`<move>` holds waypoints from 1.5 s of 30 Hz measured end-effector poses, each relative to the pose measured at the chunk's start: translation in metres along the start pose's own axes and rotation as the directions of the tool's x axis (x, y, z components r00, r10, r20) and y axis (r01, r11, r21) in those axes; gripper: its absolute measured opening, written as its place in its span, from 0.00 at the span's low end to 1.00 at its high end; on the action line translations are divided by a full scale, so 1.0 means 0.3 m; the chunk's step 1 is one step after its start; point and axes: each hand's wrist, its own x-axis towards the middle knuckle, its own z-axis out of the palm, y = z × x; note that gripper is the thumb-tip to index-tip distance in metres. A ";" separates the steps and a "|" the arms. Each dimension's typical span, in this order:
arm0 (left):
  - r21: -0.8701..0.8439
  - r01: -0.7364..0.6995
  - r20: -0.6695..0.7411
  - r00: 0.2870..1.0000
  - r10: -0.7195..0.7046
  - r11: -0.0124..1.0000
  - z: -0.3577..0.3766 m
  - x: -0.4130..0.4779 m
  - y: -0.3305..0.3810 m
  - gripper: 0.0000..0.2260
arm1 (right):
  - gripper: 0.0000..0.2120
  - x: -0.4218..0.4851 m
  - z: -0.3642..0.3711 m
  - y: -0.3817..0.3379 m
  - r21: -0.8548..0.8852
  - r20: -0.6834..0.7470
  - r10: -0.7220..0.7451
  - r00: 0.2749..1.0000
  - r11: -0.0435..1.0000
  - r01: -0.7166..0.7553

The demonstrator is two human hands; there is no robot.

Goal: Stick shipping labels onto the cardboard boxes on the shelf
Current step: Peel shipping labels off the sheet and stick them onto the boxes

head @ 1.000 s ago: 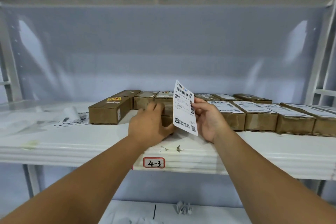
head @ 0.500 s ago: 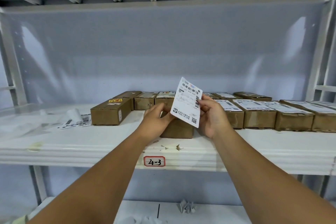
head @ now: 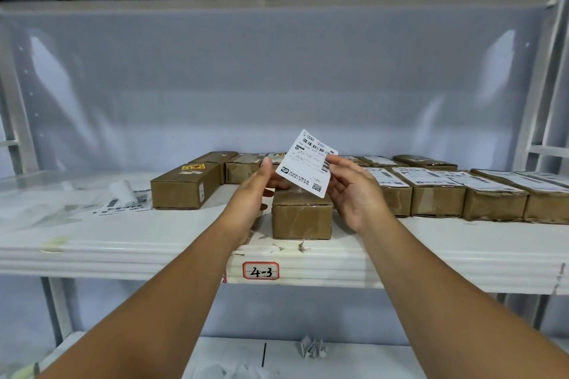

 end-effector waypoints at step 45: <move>-0.175 0.095 0.041 0.995 -0.089 0.980 -0.008 -0.017 0.014 0.16 | 0.15 -0.021 0.029 0.003 -0.158 0.140 0.008 0.990 0.987 0.014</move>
